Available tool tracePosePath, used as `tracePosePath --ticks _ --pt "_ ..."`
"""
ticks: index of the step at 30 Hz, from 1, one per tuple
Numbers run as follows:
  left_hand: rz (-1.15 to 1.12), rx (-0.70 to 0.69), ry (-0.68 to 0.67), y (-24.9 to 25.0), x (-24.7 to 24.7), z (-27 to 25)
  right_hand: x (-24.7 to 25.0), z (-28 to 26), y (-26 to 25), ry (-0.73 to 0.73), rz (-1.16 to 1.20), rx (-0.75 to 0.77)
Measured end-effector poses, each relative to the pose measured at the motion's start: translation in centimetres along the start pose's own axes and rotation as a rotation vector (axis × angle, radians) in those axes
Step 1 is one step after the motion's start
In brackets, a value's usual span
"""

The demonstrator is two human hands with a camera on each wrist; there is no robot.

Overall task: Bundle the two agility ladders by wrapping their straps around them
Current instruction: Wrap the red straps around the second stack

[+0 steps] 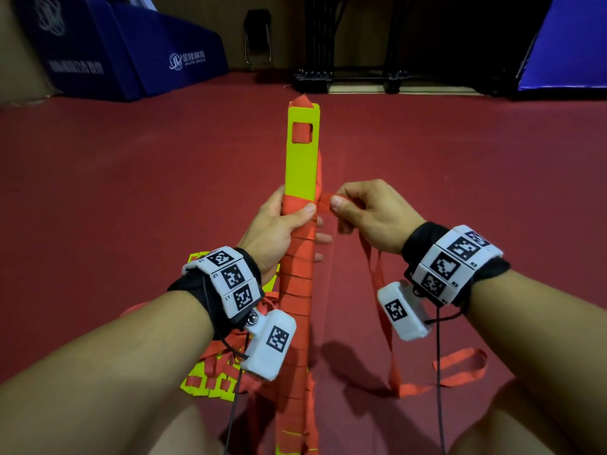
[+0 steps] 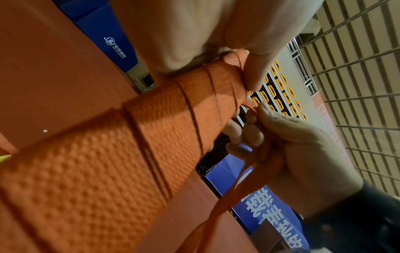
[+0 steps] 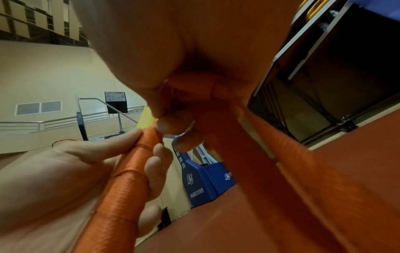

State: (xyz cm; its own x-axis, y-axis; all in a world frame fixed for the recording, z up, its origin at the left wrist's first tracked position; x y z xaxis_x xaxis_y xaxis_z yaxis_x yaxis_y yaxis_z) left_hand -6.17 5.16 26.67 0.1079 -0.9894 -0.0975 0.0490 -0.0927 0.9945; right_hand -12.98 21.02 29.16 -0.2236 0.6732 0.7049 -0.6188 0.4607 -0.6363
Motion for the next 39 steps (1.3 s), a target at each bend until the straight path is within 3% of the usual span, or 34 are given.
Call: tracePosePath --ticks 5,9,16,23,31,39 --pt "0.066 -0.041 -0.021 -0.3 -0.6 0.0 -0.4 0.0 -0.8 -0.015 0.035 -0.020" --pt "0.150 -0.098 0.014 -0.4 -0.9 0.3 -0.6 0.2 -1.6 0.038 -0.077 0.014" --pt "0.228 -0.006 -0.071 -0.7 -1.7 0.4 -1.0 -0.1 -1.8 0.095 -0.185 -0.048" --pt "-0.023 -0.009 -0.022 -0.6 -1.2 0.5 -0.2 0.1 -0.4 0.152 0.019 -0.056" --pt "0.033 -0.034 0.004 -0.8 -0.5 0.8 -0.1 0.0 0.3 0.043 0.235 -0.095" --pt "0.050 -0.140 0.037 -0.8 -0.1 1.2 0.1 -0.1 -0.1 0.086 0.483 -0.096"
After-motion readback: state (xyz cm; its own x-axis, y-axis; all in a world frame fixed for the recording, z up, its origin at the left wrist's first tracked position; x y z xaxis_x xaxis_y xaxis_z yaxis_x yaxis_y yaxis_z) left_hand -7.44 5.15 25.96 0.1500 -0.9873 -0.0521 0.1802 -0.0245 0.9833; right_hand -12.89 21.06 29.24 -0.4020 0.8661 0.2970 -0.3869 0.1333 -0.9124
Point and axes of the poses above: each hand's wrist, its own z-axis towards the middle knuckle, its own x-axis out of the back of the hand, y = z × x, the point moved 2 cm from there along z, towards the middle knuckle
